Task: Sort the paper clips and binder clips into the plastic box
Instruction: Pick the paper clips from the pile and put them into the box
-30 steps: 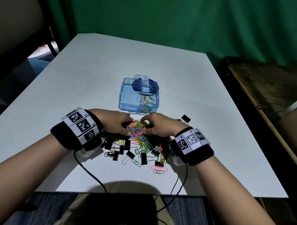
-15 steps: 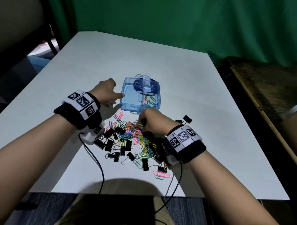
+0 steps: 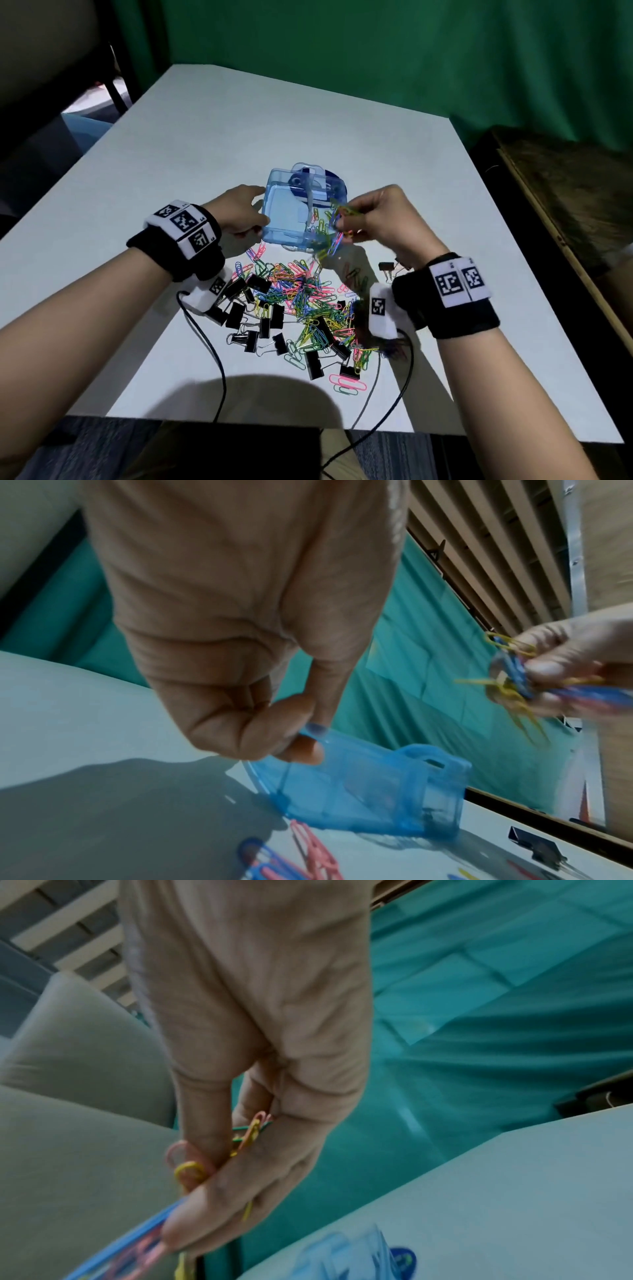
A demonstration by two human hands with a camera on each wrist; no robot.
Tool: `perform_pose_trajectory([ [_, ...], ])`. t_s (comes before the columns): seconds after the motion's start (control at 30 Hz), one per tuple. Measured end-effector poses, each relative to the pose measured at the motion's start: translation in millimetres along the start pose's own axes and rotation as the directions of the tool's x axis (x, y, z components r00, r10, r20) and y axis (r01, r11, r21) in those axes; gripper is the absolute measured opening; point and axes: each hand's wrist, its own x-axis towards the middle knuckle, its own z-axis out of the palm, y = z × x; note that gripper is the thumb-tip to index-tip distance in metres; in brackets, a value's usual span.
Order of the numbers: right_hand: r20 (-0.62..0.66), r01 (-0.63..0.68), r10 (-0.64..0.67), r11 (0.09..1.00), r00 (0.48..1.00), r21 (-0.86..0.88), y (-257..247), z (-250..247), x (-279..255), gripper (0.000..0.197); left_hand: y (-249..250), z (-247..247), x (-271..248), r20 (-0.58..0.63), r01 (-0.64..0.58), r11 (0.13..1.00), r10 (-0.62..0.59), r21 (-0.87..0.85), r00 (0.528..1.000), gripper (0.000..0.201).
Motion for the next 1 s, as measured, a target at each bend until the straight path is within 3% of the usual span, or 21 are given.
perform_pose_trajectory([
  [0.07, -0.087, 0.046, -0.044, 0.999, 0.995, 0.029, -11.5, -5.9, 10.1, 0.008, 0.2, -0.1, -1.8, 0.009, 0.002, 1.000, -0.002, -0.018, 1.000, 0.066],
  [0.13, -0.177, 0.091, -0.094, 0.996, 0.980, -0.022, -17.8, -8.0, 24.3, 0.012, 1.8, -0.3, -3.6, 0.005, -0.004, 1.000, 0.004, -0.022, 1.000, 0.064],
  [0.27, -0.301, 0.113, -0.226, 0.930, 0.927, -0.350, -8.1, 6.1, 56.6, 0.014, 3.4, 0.0, -4.6, -0.018, -0.020, 0.999, 0.021, 0.042, 1.000, 0.064],
  [0.37, -0.220, 0.066, -0.226, 0.826, 0.949, -0.560, 8.7, 23.2, 68.3, 0.012, 1.9, 0.3, -2.6, -0.020, -0.012, 0.999, 0.013, 0.038, 1.000, 0.064],
  [0.43, -0.180, 0.050, -0.195, 0.798, 0.964, -0.600, 17.1, 27.6, 69.6, 0.007, 1.8, 0.3, -3.1, -0.021, -0.007, 0.999, 0.008, 0.041, 1.000, 0.064],
  [0.63, -0.079, 0.109, -0.215, 0.736, 0.973, -0.668, 18.9, 28.7, 63.0, 0.024, 0.9, 0.9, -2.7, -0.021, -0.002, 0.999, 0.003, 0.038, 1.000, 0.067],
  [0.8, 0.110, 0.072, 0.022, 0.626, 0.994, -0.777, 26.8, 37.5, 57.4, 0.021, 2.6, 1.0, -4.7, -0.022, -0.003, 0.999, 0.004, 0.034, 1.000, 0.064],
  [0.9, 0.101, 0.079, -0.004, 0.662, 0.995, -0.746, 26.4, 30.1, 53.9, 0.023, 3.8, 0.7, -7.4, -0.060, -0.002, 0.996, 0.008, 0.093, 0.998, 0.061],
  [1.0, 0.031, 0.099, -0.103, 0.761, 0.994, -0.641, 21.5, 14.1, 41.4, 0.045, 4.0, -0.6, -12.9, -0.147, -0.003, 0.974, 0.037, 0.226, 0.989, 0.054],
])
